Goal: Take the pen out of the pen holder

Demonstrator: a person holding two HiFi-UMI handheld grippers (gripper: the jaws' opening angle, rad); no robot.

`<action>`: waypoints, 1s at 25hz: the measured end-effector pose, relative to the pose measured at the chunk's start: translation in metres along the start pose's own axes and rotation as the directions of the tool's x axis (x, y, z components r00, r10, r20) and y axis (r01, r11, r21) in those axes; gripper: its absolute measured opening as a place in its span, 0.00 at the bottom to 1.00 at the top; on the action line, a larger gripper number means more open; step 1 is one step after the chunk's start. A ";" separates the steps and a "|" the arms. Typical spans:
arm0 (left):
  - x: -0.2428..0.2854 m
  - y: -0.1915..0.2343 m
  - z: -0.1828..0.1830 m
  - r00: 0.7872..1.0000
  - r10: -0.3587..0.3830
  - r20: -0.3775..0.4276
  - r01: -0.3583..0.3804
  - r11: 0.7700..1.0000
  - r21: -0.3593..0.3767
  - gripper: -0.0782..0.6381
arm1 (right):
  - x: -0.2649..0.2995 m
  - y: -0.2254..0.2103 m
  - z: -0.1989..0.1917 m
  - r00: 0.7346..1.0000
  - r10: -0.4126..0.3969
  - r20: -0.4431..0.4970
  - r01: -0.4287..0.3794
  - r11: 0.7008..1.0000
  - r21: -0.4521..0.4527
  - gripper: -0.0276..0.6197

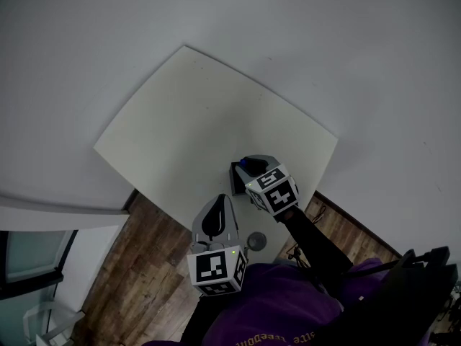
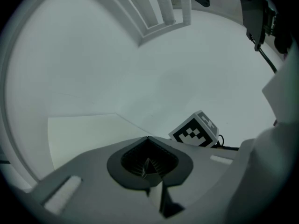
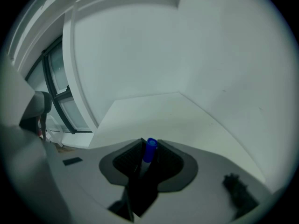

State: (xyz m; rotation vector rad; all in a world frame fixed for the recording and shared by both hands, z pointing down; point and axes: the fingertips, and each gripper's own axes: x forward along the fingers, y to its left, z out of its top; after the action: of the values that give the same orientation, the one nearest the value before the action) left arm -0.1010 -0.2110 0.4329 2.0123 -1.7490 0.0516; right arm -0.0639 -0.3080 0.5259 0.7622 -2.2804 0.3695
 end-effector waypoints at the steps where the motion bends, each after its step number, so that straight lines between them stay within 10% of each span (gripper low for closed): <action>1: 0.000 0.000 0.000 1.000 0.002 0.000 -0.002 1.000 0.000 0.12 | 0.000 -0.001 0.000 1.000 -0.004 -0.001 0.004 1.000 -0.002 0.20; 25: -0.001 -0.005 0.007 1.000 0.001 0.018 -0.001 1.000 0.006 0.12 | -0.030 -0.003 0.017 0.995 0.023 0.102 -0.028 0.999 0.046 0.15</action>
State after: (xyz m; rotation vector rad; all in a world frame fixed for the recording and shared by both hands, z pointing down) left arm -0.0988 -0.2121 0.4246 2.0223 -1.7629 0.0399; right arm -0.0532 -0.3057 0.4935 0.7929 -2.3856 0.4062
